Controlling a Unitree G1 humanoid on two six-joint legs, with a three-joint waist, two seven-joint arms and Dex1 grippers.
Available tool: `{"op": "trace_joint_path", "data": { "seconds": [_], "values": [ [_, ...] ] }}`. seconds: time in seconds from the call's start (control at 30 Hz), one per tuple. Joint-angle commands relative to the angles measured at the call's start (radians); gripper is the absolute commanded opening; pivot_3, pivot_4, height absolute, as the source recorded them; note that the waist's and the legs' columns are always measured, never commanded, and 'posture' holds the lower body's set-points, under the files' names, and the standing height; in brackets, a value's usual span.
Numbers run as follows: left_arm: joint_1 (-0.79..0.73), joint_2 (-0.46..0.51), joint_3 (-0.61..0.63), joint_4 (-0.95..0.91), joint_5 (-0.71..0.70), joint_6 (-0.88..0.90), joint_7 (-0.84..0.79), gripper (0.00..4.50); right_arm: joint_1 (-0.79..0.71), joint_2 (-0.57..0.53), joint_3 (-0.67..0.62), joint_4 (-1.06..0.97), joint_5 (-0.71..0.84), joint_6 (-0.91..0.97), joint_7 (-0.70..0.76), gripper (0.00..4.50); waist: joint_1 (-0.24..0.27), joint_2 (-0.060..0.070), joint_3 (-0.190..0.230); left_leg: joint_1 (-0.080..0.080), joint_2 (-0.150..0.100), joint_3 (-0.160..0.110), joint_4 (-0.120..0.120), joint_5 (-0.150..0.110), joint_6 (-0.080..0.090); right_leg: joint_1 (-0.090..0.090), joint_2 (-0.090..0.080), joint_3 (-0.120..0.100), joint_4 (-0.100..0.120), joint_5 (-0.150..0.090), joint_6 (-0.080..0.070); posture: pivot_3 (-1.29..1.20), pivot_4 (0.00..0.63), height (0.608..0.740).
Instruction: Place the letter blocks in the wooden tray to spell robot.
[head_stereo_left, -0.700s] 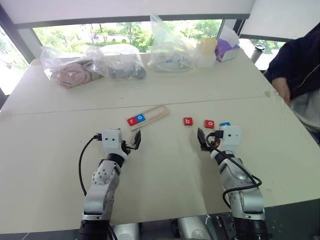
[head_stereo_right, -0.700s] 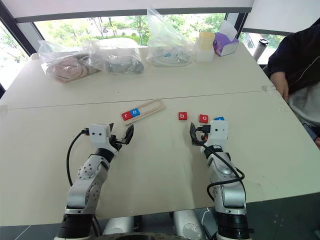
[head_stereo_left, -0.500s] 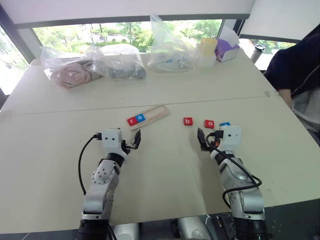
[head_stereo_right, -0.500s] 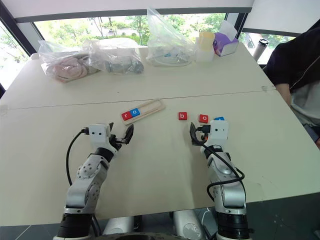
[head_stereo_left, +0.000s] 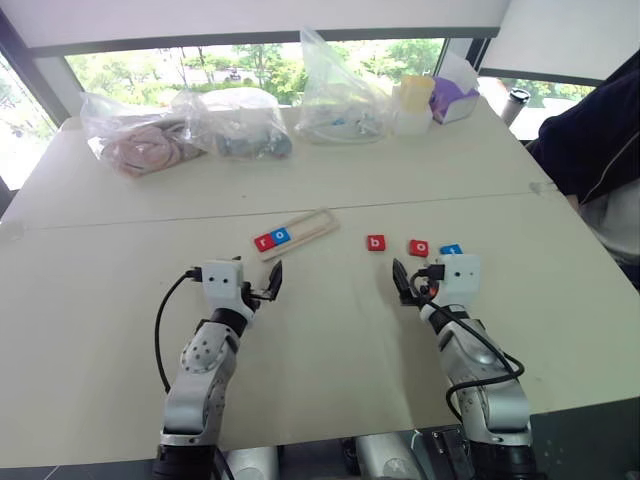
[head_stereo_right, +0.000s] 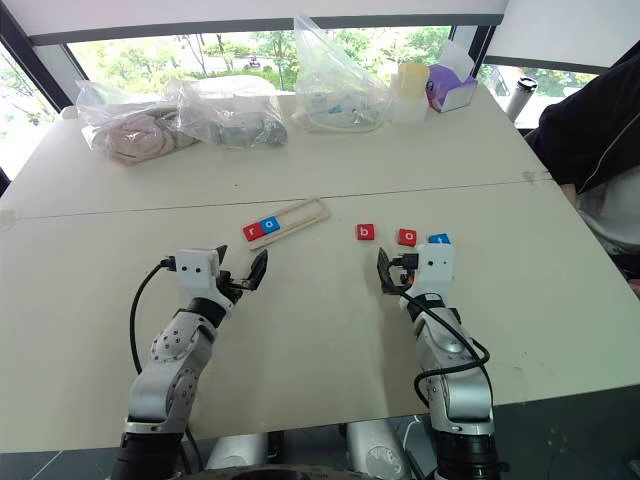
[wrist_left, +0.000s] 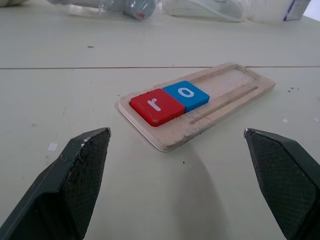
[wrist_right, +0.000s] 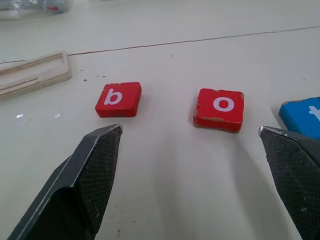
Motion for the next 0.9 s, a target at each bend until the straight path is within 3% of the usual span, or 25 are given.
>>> {"op": "trace_joint_path", "data": {
  "seconds": [0.03, 0.3, 0.47, 0.57, 0.7, 0.9],
  "values": [
    [0.011, 0.021, -0.001, -0.073, -0.018, 0.017, -0.018, 4.5, 0.004, -0.03, -0.002, -0.069, -0.001, -0.001, 0.022, 4.44, 0.0, 0.0, 0.0, 0.0, 0.0, 0.0, 0.0, 0.0, 0.0, 0.0, 0.0, 0.0, 0.0, 0.0, 0.0, 0.0, 0.15, 0.74],
    [0.004, 0.134, 0.041, -0.168, -0.093, 0.092, -0.114, 4.5, -0.02, -0.143, 0.016, -0.13, 0.038, 0.025, 0.15, 4.44, -0.001, 0.0, 0.0, 0.0, 0.0, 0.0, 0.0, 0.0, 0.0, 0.0, 0.0, 0.0, 0.0, 0.0, 0.0, 0.0, 0.15, 0.74],
    [-0.102, 0.335, 0.114, -0.155, -0.238, 0.19, -0.323, 4.5, -0.073, -0.28, 0.065, -0.17, 0.154, 0.092, 0.385, 4.44, -0.001, 0.0, 0.001, 0.0, 0.0, 0.0, 0.0, 0.0, 0.0, -0.001, 0.001, -0.001, 0.0, 0.0, 0.0, 0.0, 0.15, 0.74],
    [-0.183, 0.492, 0.155, -0.07, -0.324, 0.219, -0.515, 4.5, -0.097, -0.37, 0.095, -0.201, 0.206, 0.128, 0.501, 4.44, 0.001, 0.0, 0.002, 0.0, 0.0, -0.001, 0.0, 0.0, 0.0, -0.001, 0.001, -0.001, 0.0, 0.0, -0.001, 0.0, 0.15, 0.74],
    [-0.3, 0.633, 0.115, 0.129, -0.319, 0.177, -0.74, 4.5, -0.124, -0.46, 0.101, -0.214, 0.255, 0.156, 0.605, 4.44, 0.0, 0.0, 0.002, 0.0, 0.0, 0.0, -0.001, 0.0, 0.0, -0.001, 0.0, -0.001, -0.003, 0.0, -0.001, 0.0, 0.15, 0.74],
    [-0.546, 0.664, -0.018, 0.537, -0.206, 0.023, -0.999, 4.5, -0.174, -0.506, 0.097, -0.186, 0.226, 0.148, 0.614, 4.44, 0.004, 0.0, 0.002, -0.004, -0.001, -0.001, 0.001, 0.0, 0.0, -0.003, 0.0, -0.002, -0.003, 0.0, -0.001, 0.0, 0.15, 0.74]
  ]
}}
